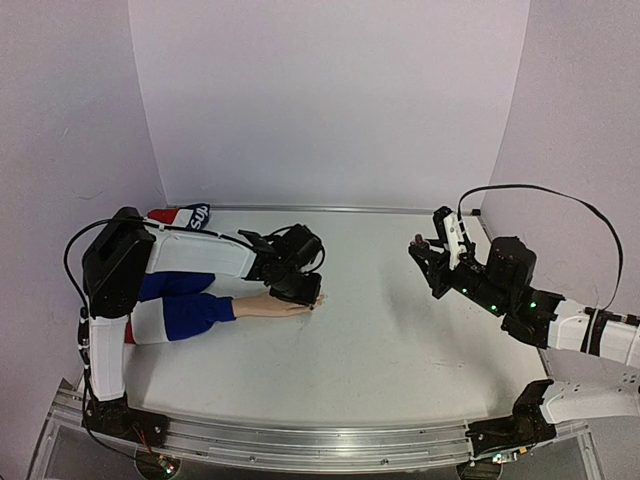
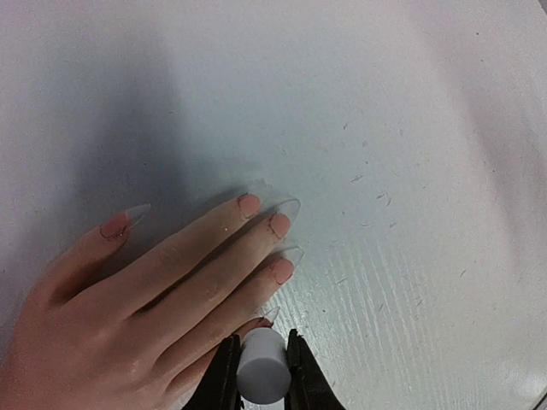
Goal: Paint the nails
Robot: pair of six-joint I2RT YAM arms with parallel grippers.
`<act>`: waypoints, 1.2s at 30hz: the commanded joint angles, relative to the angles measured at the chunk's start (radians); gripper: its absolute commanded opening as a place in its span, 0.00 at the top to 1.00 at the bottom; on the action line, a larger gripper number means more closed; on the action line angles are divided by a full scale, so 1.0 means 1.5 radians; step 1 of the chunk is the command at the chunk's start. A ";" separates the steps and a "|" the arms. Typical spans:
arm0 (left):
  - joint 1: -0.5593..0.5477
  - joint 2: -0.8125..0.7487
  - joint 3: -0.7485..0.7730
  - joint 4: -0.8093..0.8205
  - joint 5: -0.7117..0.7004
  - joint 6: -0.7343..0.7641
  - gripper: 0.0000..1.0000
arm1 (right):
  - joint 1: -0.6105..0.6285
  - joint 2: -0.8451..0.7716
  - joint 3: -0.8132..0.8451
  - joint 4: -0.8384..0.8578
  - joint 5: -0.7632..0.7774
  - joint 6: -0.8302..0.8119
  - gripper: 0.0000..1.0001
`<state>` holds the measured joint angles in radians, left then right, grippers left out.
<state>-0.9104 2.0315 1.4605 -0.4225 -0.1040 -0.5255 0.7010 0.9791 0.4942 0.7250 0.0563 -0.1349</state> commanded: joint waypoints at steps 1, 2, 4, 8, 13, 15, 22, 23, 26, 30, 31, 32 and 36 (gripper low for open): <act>0.002 0.005 0.028 -0.003 0.002 -0.007 1.00 | -0.001 -0.003 0.009 0.044 -0.004 -0.004 1.00; 0.002 0.006 0.028 -0.003 0.003 -0.007 1.00 | -0.002 -0.004 0.008 0.044 -0.004 -0.004 1.00; 0.001 0.008 0.032 -0.003 0.002 -0.005 1.00 | -0.001 -0.004 0.008 0.044 -0.005 -0.004 1.00; 0.002 0.013 0.040 -0.003 0.004 -0.005 1.00 | -0.001 -0.004 0.008 0.044 -0.003 -0.004 1.00; 0.002 0.013 0.040 -0.003 -0.004 0.000 1.00 | -0.002 -0.005 0.007 0.044 -0.003 -0.005 1.00; 0.003 0.014 0.043 -0.002 -0.005 0.002 1.00 | -0.002 -0.004 0.007 0.045 -0.003 -0.005 1.00; 0.003 0.023 0.053 -0.003 0.000 0.002 1.00 | -0.002 -0.002 0.007 0.045 -0.004 -0.004 1.00; 0.003 0.024 0.053 -0.003 -0.001 0.002 1.00 | -0.001 -0.003 0.008 0.045 -0.004 -0.004 1.00; 0.003 0.026 0.056 -0.003 0.000 0.004 1.00 | -0.002 -0.003 0.008 0.045 -0.004 -0.004 1.00; 0.002 0.027 0.053 -0.003 0.002 0.002 1.00 | -0.001 -0.002 0.007 0.045 -0.005 -0.004 1.00; 0.003 0.026 0.050 -0.003 0.002 0.001 1.00 | -0.002 -0.002 0.008 0.045 -0.004 -0.004 1.00; 0.003 0.024 0.048 -0.002 0.003 0.001 1.00 | -0.001 -0.002 0.008 0.045 -0.005 -0.004 1.00; 0.003 0.016 0.042 -0.003 0.000 0.000 1.00 | -0.001 -0.002 0.007 0.045 -0.005 -0.004 1.00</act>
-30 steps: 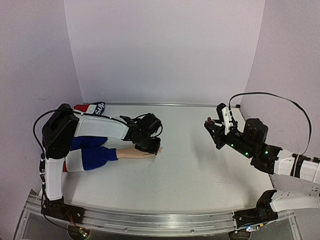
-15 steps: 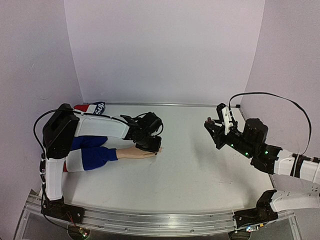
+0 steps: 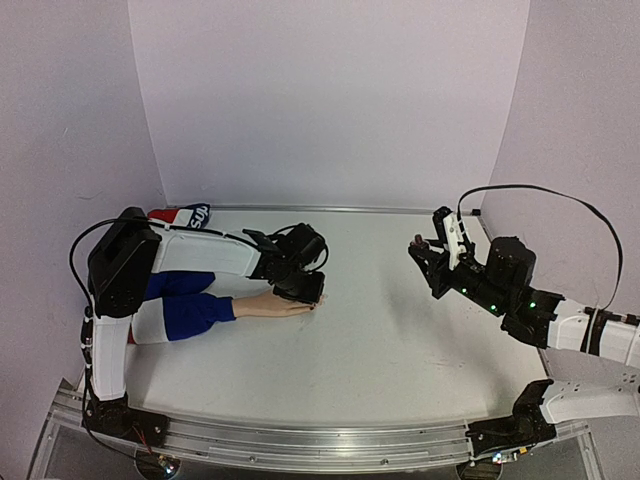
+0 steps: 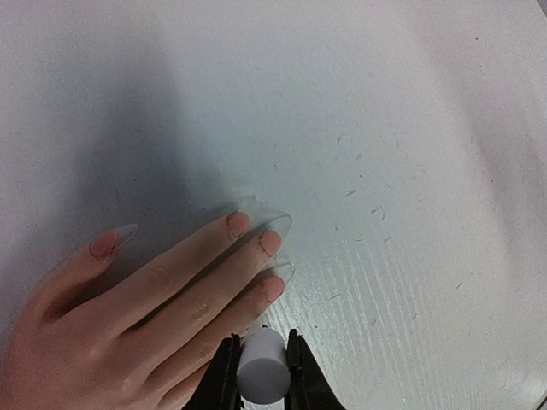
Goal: Paint the nails
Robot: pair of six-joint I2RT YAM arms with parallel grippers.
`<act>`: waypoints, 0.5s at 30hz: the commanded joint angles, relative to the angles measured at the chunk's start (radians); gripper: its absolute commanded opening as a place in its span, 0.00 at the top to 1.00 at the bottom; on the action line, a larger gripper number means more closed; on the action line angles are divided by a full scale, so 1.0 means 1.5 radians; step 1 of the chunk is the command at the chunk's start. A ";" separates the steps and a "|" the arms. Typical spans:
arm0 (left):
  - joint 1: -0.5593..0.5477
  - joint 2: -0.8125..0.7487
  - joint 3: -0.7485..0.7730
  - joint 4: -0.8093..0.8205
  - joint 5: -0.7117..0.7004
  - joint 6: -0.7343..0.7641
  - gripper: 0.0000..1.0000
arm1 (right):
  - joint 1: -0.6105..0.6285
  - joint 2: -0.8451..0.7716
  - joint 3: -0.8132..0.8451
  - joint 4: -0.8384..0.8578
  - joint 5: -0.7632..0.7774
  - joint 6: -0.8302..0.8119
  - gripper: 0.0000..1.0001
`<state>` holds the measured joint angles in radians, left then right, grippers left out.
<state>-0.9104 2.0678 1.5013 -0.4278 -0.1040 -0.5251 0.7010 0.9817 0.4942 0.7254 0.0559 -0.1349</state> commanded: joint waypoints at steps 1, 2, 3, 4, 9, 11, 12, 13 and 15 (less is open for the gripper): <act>0.003 -0.009 0.013 0.001 -0.001 -0.001 1.00 | -0.002 -0.003 0.008 0.045 -0.004 -0.004 1.00; 0.003 -0.011 0.008 0.001 0.000 -0.002 1.00 | -0.002 -0.004 0.008 0.044 -0.004 -0.004 1.00; 0.003 -0.013 0.005 0.001 0.000 -0.004 1.00 | -0.001 -0.004 0.007 0.045 -0.005 -0.005 1.00; 0.004 -0.014 0.003 0.001 -0.001 -0.004 1.00 | -0.001 -0.004 0.008 0.045 -0.005 -0.004 1.00; 0.003 -0.019 -0.002 0.000 -0.003 -0.004 1.00 | -0.002 -0.004 0.008 0.045 -0.006 -0.003 1.00; 0.003 -0.022 -0.005 -0.001 -0.005 -0.004 1.00 | -0.001 -0.004 0.008 0.045 -0.007 -0.003 1.00; 0.004 -0.025 -0.008 -0.001 -0.006 -0.005 1.00 | -0.001 -0.004 0.008 0.045 -0.007 -0.003 1.00; 0.003 -0.028 -0.010 -0.001 -0.006 -0.005 1.00 | -0.002 -0.003 0.009 0.045 -0.007 -0.003 1.00; 0.003 -0.033 -0.013 -0.001 -0.004 -0.005 1.00 | -0.001 -0.003 0.009 0.045 -0.008 -0.002 1.00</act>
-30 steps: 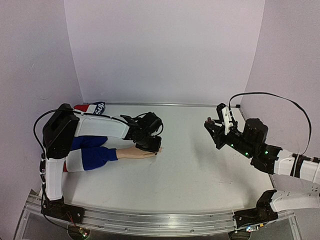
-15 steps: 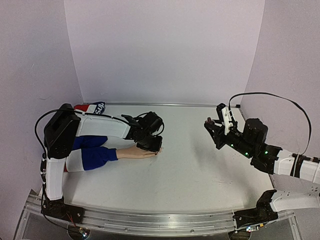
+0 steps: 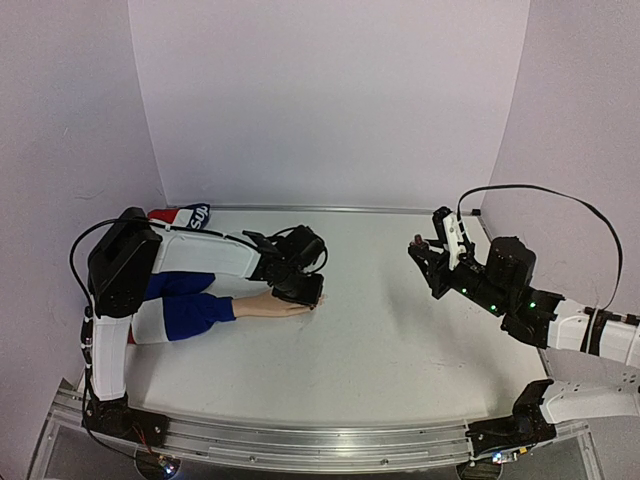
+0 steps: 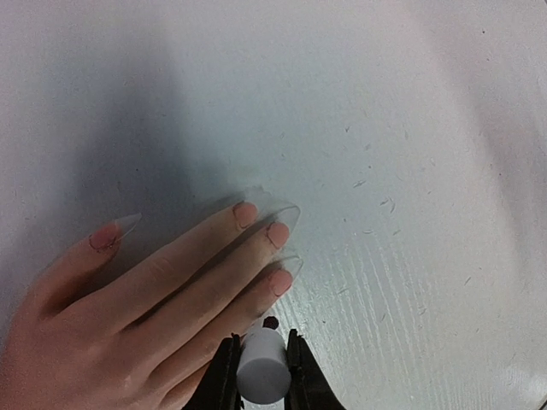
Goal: Paint the nails
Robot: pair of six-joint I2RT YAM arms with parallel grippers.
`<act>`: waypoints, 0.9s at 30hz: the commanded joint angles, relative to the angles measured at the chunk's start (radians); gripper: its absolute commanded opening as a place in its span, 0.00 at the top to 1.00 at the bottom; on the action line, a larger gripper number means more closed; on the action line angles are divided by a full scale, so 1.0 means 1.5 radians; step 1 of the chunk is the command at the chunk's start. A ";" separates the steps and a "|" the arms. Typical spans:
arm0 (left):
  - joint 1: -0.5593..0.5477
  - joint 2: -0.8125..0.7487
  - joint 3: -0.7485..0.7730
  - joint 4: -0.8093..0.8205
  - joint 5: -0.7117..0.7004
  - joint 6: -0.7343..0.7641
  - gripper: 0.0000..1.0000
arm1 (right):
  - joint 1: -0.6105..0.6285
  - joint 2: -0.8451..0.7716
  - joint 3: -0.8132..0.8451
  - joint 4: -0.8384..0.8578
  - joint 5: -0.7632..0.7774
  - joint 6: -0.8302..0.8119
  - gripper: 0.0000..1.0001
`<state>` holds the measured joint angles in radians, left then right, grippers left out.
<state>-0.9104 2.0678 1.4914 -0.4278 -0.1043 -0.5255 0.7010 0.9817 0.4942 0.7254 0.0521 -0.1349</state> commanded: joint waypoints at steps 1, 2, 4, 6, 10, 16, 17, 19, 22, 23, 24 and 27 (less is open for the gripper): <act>0.003 -0.035 -0.008 -0.001 -0.004 -0.006 1.00 | -0.002 -0.003 0.009 0.045 -0.006 -0.002 1.00; 0.002 -0.036 -0.008 -0.001 -0.002 -0.007 1.00 | -0.001 -0.003 0.009 0.045 -0.006 -0.002 1.00; 0.002 -0.038 -0.008 -0.001 -0.001 -0.007 1.00 | -0.001 -0.003 0.009 0.045 -0.006 -0.002 1.00; 0.002 -0.039 -0.010 -0.001 0.000 -0.008 1.00 | -0.002 -0.002 0.009 0.045 -0.006 -0.002 1.00; 0.003 -0.039 -0.012 -0.001 -0.001 -0.009 1.00 | -0.001 -0.002 0.009 0.045 -0.007 -0.002 1.00; 0.003 -0.041 -0.011 0.000 0.007 -0.006 1.00 | -0.002 0.000 0.009 0.045 -0.007 -0.001 1.00; 0.003 -0.041 -0.011 0.000 0.008 -0.005 1.00 | -0.002 0.000 0.009 0.045 -0.008 -0.001 1.00; 0.002 -0.039 -0.009 0.000 0.012 -0.005 1.00 | -0.002 -0.001 0.009 0.045 -0.008 -0.001 1.00; 0.001 -0.034 -0.006 0.001 0.018 -0.008 1.00 | -0.001 -0.001 0.008 0.045 -0.008 -0.001 1.00; 0.001 -0.033 -0.006 0.001 0.019 -0.010 1.00 | -0.002 0.000 0.009 0.045 -0.007 -0.001 1.00; 0.001 -0.033 -0.007 0.001 0.021 -0.011 1.00 | -0.002 0.000 0.008 0.045 -0.007 -0.001 1.00; 0.002 -0.032 -0.006 0.001 0.021 -0.010 1.00 | -0.002 0.000 0.009 0.045 -0.007 -0.001 1.00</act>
<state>-0.9104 2.0621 1.4757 -0.4290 -0.0811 -0.5293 0.7010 0.9829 0.4942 0.7254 0.0452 -0.1345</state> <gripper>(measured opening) 0.159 0.230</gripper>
